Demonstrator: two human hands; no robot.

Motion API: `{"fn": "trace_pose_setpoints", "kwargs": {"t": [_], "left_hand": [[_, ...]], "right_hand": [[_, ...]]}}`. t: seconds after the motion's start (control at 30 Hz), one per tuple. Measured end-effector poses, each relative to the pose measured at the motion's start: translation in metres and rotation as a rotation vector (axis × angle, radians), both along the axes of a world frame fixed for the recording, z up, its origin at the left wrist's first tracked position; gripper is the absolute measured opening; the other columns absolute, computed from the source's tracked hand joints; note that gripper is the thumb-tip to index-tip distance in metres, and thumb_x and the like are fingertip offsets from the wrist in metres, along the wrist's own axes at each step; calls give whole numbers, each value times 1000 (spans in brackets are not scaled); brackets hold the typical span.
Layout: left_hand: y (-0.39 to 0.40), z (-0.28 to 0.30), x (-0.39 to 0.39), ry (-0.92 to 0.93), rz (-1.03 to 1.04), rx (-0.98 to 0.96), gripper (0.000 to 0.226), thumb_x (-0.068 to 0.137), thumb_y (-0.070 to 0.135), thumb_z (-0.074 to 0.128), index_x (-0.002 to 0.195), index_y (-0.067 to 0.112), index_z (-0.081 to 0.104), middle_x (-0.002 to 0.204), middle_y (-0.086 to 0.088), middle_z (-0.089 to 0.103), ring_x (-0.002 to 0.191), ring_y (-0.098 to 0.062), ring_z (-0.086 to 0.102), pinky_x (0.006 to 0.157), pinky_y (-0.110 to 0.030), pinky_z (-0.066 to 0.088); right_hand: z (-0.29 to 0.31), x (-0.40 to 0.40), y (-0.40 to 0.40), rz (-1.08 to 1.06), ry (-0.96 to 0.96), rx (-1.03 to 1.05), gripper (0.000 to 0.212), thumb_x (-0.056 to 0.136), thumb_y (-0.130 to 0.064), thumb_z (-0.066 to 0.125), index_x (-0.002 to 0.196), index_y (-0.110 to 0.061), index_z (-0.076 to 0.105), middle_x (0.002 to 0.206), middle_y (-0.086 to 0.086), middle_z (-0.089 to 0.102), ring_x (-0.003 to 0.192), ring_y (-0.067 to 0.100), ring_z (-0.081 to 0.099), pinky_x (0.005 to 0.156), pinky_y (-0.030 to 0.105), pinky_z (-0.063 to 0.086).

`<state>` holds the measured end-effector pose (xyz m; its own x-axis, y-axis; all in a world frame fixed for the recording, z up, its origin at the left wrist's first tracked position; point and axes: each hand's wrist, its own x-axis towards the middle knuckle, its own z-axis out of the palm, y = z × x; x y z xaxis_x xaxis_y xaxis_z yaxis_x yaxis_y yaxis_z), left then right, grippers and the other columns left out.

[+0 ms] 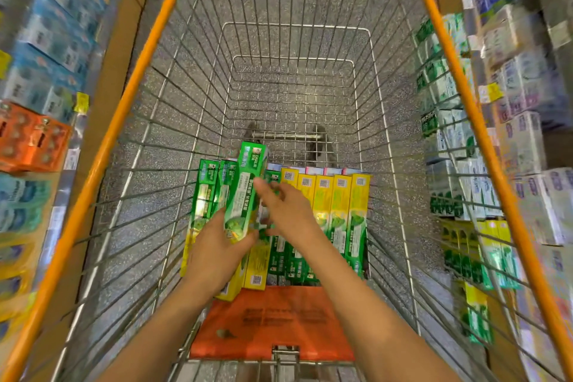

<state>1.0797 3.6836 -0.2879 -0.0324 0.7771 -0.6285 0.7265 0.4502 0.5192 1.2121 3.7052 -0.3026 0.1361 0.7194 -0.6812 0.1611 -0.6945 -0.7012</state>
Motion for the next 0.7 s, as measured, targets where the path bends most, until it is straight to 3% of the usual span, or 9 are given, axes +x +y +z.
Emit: {"fn": "trace_pose_setpoints", "kwargs": {"t": [0.07, 0.1, 0.13, 0.23, 0.3, 0.43, 0.57, 0.7], "left_hand": [[4, 2, 10, -31, -47, 48, 61, 78, 33, 73, 127, 7, 46, 106, -7, 62, 93, -28, 60, 66, -31, 44], [5, 5, 15, -70, -72, 51, 53, 78, 27, 74, 121, 10, 48, 98, 0, 60, 86, -22, 58, 60, -28, 40], [6, 5, 17, -126, -104, 35, 50, 78, 25, 74, 120, 16, 47, 100, 6, 56, 88, -17, 56, 61, -25, 39], [15, 4, 8, -239, -144, 11, 73, 80, 31, 72, 142, 28, 34, 124, 10, 43, 106, -10, 51, 74, -23, 44], [24, 4, -4, -240, -30, 39, 72, 84, 30, 67, 145, 27, 29, 127, 7, 44, 110, -14, 51, 69, -20, 43], [34, -1, -19, -199, 50, 81, 56, 91, 24, 59, 142, 21, 36, 131, -4, 49, 100, -15, 53, 61, -16, 38], [33, -8, -21, -175, -11, 62, 53, 92, 27, 57, 141, 24, 38, 132, -4, 50, 98, -15, 54, 61, -16, 38], [30, -12, -22, -176, -3, 42, 51, 94, 27, 54, 142, 23, 37, 131, -3, 49, 90, -9, 52, 62, -16, 38]], "right_hand": [[7, -9, 2, 136, -52, -5, 87, 73, -65, 64, 139, -15, 38, 127, 1, 56, 111, 19, 57, 89, 35, 50], [7, -9, 1, 153, -95, 10, 91, 69, -63, 69, 139, -14, 37, 129, 2, 56, 114, 21, 57, 91, 36, 50], [8, -4, 1, 146, -131, 21, 88, 69, -58, 73, 137, -13, 38, 126, 1, 58, 112, 21, 58, 90, 37, 51], [5, 28, 1, 24, -103, -13, 59, 79, -37, 73, 127, -13, 48, 114, -1, 64, 91, 15, 63, 75, 33, 57], [-1, 48, -4, -12, -143, -38, 57, 83, -31, 70, 130, -11, 47, 115, 5, 65, 82, 14, 63, 65, 27, 56], [-21, 47, -15, 153, -255, -93, 81, 87, -28, 66, 149, -6, 18, 140, 15, 46, 95, 22, 60, 73, 27, 48], [-46, 28, -18, 128, -222, -152, 81, 85, -30, 68, 148, -7, 23, 143, 13, 43, 98, 20, 58, 78, 30, 52], [-55, 15, -18, 167, -237, -176, 81, 87, -30, 67, 146, 1, 22, 149, 16, 33, 130, 27, 41, 97, 28, 39]]}}
